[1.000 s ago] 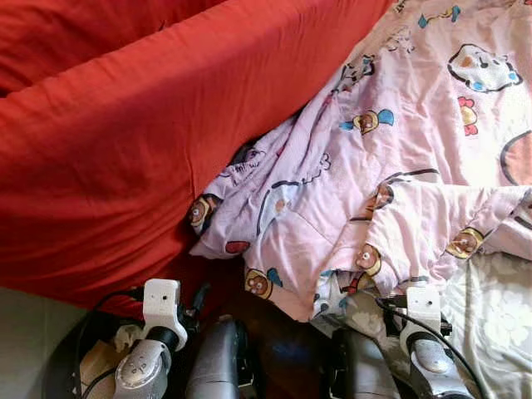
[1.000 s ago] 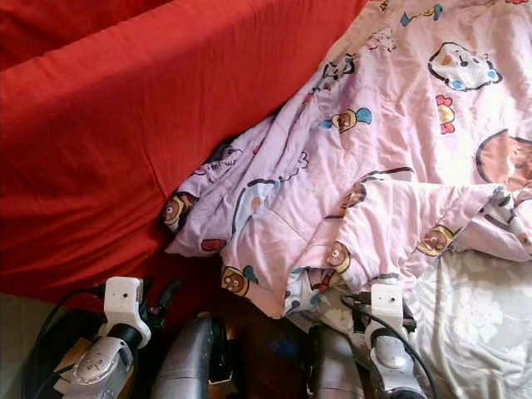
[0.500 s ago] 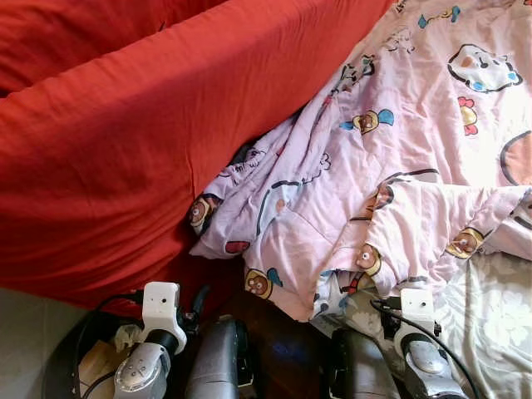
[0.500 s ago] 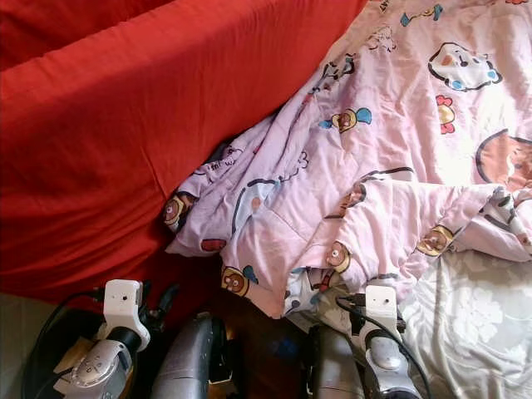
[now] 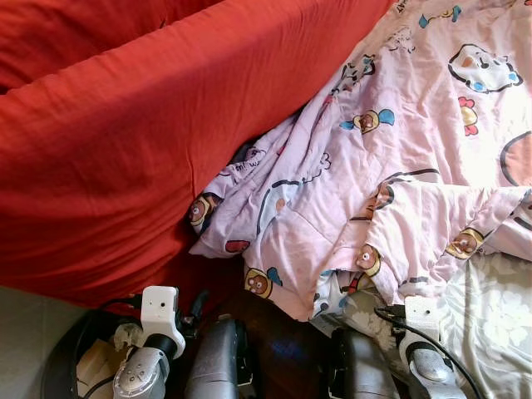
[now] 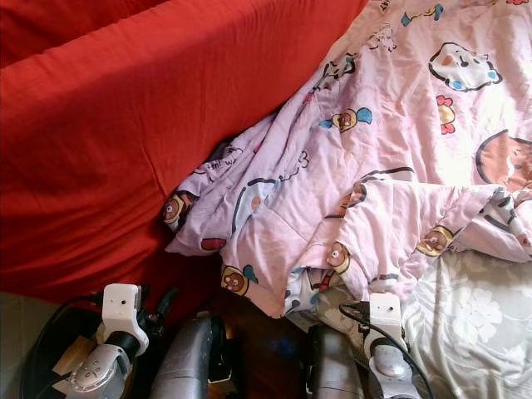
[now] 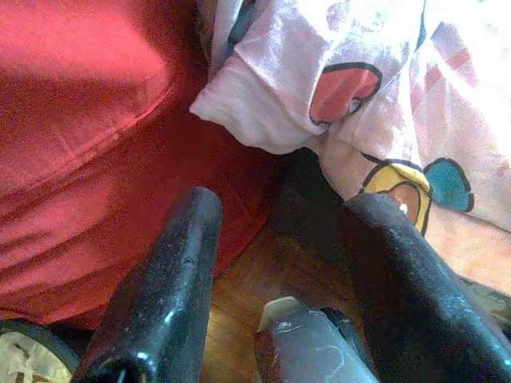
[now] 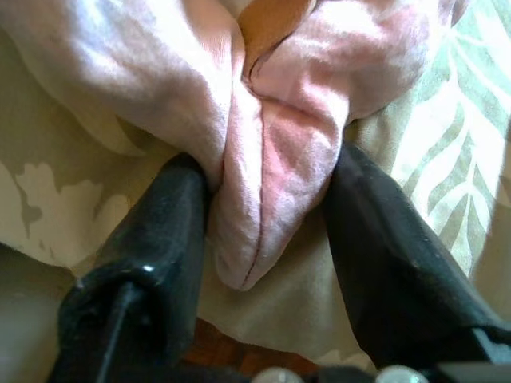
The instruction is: Clean up the room
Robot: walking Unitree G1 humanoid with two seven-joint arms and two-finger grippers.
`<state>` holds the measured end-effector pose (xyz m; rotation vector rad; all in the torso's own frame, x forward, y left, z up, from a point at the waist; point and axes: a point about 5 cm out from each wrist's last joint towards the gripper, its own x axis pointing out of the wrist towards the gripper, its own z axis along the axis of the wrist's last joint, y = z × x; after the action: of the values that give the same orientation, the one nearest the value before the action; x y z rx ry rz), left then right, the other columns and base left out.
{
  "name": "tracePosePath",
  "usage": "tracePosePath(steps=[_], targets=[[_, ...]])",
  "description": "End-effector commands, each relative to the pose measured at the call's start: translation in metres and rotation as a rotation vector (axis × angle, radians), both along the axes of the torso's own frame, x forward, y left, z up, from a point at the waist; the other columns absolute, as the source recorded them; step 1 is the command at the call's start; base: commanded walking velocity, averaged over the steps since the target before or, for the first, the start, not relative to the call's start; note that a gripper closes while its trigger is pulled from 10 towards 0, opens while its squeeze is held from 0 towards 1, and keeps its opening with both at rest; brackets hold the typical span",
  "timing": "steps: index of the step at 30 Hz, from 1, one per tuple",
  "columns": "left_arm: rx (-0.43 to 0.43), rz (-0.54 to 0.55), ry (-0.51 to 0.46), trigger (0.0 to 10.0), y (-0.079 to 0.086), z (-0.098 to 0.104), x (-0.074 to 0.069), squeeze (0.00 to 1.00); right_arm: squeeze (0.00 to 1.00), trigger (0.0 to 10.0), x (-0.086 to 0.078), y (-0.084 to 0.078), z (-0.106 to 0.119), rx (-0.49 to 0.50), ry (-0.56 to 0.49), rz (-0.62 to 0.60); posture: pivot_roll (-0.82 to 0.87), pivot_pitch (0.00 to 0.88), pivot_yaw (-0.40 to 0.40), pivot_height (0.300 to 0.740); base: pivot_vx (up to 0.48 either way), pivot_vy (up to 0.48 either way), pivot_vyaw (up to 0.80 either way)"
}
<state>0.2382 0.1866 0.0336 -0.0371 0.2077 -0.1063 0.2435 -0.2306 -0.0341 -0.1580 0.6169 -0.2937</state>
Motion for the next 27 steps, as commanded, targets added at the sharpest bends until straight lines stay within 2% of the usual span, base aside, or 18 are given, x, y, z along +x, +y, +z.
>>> tracePosePath(steps=[1,13,22,27], targets=[[0.004,0.002,0.054,10.0,0.002,-0.009,-0.009,0.00,0.00,0.0,-0.018,0.000,-0.014,0.012,0.076,-0.017,0.14,0.325,0.057,0.641,0.000,0.000,0.00],[0.010,0.009,0.051,10.0,0.003,-0.010,-0.009,0.00,0.00,0.0,-0.014,0.006,-0.012,0.030,0.057,0.000,0.14,0.310,0.055,0.641,0.000,0.000,0.00],[0.014,0.021,0.044,10.0,0.004,-0.011,0.002,0.00,0.00,0.0,-0.005,0.009,-0.006,0.079,-0.005,-0.004,0.14,0.233,0.046,0.641,0.000,0.000,0.00],[0.009,0.029,0.035,10.0,0.001,-0.011,0.011,0.00,0.00,0.0,0.003,0.009,0.003,0.101,-0.085,-0.019,0.11,0.182,0.036,0.641,0.000,0.000,0.00]])
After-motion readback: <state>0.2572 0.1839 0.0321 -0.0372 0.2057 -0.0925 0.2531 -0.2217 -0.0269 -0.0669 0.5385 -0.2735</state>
